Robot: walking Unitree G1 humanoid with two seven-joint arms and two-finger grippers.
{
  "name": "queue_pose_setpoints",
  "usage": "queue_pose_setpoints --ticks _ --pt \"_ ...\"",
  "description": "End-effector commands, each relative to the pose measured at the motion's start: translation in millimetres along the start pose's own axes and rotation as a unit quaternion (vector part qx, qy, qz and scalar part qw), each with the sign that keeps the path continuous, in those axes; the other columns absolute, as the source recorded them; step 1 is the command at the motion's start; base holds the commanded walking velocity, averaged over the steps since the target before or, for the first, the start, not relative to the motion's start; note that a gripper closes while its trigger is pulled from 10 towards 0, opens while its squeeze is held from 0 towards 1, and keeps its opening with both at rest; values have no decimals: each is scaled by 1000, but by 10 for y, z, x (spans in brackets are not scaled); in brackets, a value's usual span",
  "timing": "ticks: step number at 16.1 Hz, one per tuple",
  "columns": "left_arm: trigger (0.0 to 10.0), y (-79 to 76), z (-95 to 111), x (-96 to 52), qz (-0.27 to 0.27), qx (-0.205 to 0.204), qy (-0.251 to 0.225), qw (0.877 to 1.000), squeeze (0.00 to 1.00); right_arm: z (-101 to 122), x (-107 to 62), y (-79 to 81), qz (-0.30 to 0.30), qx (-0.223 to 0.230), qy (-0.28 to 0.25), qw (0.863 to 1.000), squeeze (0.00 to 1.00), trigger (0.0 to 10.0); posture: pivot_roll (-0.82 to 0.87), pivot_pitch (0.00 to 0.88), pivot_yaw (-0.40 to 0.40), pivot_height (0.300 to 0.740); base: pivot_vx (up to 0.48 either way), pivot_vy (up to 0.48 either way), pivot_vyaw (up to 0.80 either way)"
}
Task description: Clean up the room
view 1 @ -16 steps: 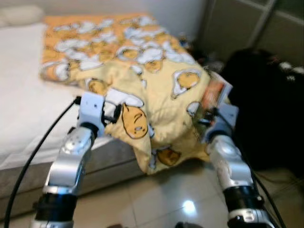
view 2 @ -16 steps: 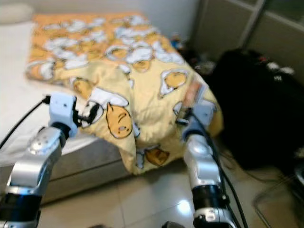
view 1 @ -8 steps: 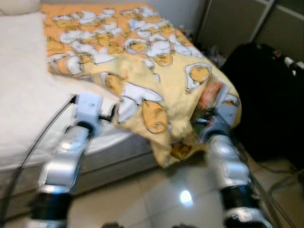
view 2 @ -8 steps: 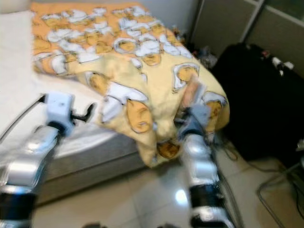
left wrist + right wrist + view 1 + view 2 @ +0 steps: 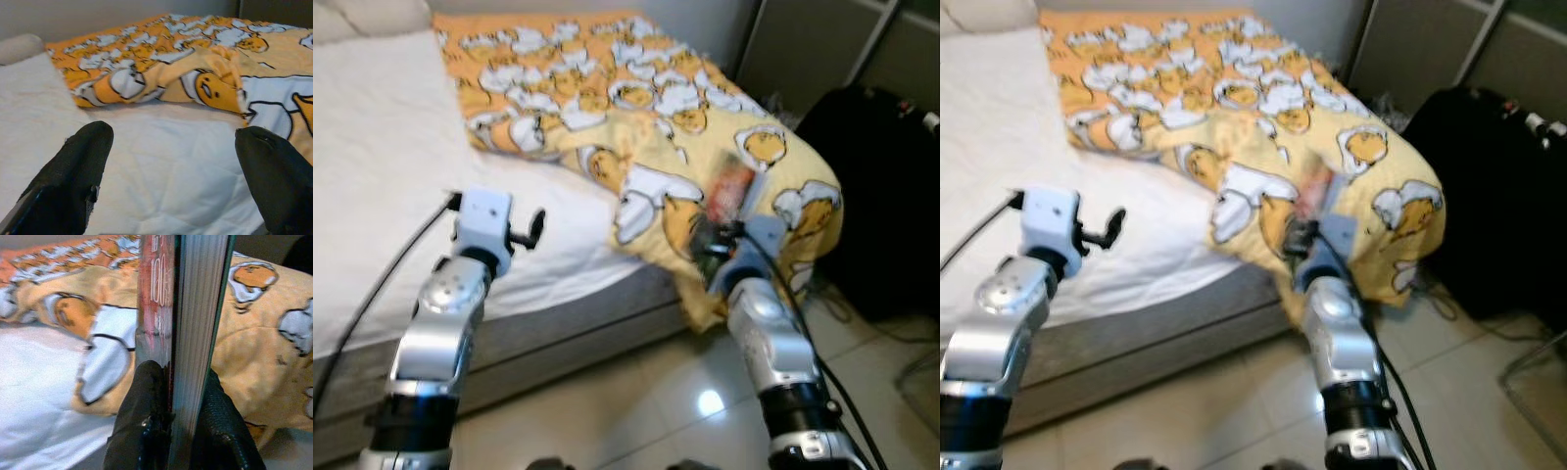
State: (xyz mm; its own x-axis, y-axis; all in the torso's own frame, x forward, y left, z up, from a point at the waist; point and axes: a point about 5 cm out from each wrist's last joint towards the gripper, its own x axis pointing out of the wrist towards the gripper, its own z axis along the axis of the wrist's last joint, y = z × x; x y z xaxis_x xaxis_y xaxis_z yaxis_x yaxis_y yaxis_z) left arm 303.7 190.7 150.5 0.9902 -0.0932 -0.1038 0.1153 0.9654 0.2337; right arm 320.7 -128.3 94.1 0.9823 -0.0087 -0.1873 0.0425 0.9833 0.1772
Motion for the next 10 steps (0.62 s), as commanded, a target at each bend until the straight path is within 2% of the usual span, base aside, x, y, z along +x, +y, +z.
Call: queue_pose_setpoints --ticks 1,8,10 --pt "10000 -88 21 10 -12 -3 -3 1000 0 129 6 -139 -22 -3 -24 999 0 10000 1 0 -59 740 0 424 0" --pt "10000 -90 21 13 -13 -5 -3 1000 0 144 7 -135 -20 -4 -26 999 0 10000 0 0 -56 740 0 427 0" --pt "10000 -98 24 16 -13 -8 -4 1000 0 189 20 -115 -7 -17 -32 999 0 10000 3 0 -59 740 0 424 0"
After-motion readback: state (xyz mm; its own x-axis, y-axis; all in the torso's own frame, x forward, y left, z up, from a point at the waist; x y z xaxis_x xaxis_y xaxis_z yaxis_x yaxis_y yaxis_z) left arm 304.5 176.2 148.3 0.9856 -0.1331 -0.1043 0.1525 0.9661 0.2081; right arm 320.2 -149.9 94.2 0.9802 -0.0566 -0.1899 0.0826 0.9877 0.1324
